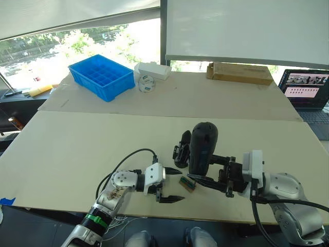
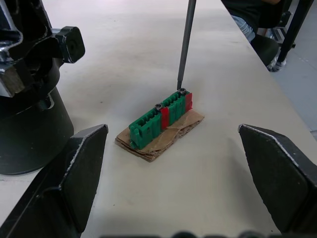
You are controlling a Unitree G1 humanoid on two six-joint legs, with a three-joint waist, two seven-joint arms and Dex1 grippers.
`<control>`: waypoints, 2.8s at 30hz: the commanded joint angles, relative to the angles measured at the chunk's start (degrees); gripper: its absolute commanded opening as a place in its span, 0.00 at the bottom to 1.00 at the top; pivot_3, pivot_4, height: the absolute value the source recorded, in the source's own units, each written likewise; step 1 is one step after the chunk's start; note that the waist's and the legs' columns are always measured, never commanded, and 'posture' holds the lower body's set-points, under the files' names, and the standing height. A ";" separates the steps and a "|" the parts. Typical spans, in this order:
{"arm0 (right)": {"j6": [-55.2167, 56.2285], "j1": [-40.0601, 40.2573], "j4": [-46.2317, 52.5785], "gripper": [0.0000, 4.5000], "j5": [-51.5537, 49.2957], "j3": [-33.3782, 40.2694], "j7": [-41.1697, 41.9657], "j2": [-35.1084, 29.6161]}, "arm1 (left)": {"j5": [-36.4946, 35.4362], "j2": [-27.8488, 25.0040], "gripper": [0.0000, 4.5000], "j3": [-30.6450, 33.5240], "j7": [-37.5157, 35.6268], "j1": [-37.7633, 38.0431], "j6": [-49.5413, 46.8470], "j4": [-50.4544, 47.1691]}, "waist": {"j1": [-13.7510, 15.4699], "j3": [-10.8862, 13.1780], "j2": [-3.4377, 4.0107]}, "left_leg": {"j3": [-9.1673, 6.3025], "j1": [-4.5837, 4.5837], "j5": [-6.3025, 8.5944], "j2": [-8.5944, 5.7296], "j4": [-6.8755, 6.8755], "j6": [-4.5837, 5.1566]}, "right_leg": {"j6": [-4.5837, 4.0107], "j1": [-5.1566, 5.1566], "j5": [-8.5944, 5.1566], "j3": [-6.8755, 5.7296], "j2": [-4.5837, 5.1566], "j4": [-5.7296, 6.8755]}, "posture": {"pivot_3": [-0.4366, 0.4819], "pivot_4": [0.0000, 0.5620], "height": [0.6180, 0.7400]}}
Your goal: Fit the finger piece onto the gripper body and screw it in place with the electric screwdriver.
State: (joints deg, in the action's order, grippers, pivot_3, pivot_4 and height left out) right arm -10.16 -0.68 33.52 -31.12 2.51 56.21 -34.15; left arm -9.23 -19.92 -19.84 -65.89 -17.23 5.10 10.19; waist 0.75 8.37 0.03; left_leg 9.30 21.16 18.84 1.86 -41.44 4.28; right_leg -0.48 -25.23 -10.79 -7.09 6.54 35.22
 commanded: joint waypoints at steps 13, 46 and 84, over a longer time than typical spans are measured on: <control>2.27 -0.49 2.28 0.42 -0.12 -0.05 -0.12 0.11 | 1.01 -0.58 1.00 -1.08 0.30 2.10 -1.40 1.43 | 0.00 0.00 0.00 | 0.00 0.00 -0.01 0.00 0.08 -0.01 | 0.00 0.01 0.02 -0.01 -0.01 -0.07 | 0.48 0.27 1.00; -1.95 -0.33 5.46 0.42 -7.44 3.13 -4.85 -0.35 | 0.84 -0.37 1.00 -1.09 0.35 1.81 -1.91 1.20 | -0.01 -0.01 0.01 | 0.01 -0.01 -0.02 -0.01 0.09 -0.02 | 0.00 0.02 0.03 -0.03 -0.03 -0.09 | 0.48 0.27 1.00; 0.00 0.20 4.34 0.42 -2.99 0.67 -3.94 -0.03 | 1.06 -0.28 1.00 -1.29 0.06 1.93 -1.85 1.77 | -0.01 -0.01 0.01 | 0.02 -0.01 -0.01 -0.02 0.09 -0.02 | 0.01 0.04 0.04 -0.04 -0.11 -0.09 | 0.48 0.27 1.00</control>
State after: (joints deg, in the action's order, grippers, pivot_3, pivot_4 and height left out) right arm -12.62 0.62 36.25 -33.51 2.61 52.25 -34.62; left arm -9.25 -19.87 -19.96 -65.84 -16.94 3.82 9.40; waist 0.74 8.37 0.04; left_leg 9.32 21.14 18.82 1.84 -41.35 4.26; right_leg -0.47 -25.20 -10.75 -7.13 6.44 35.13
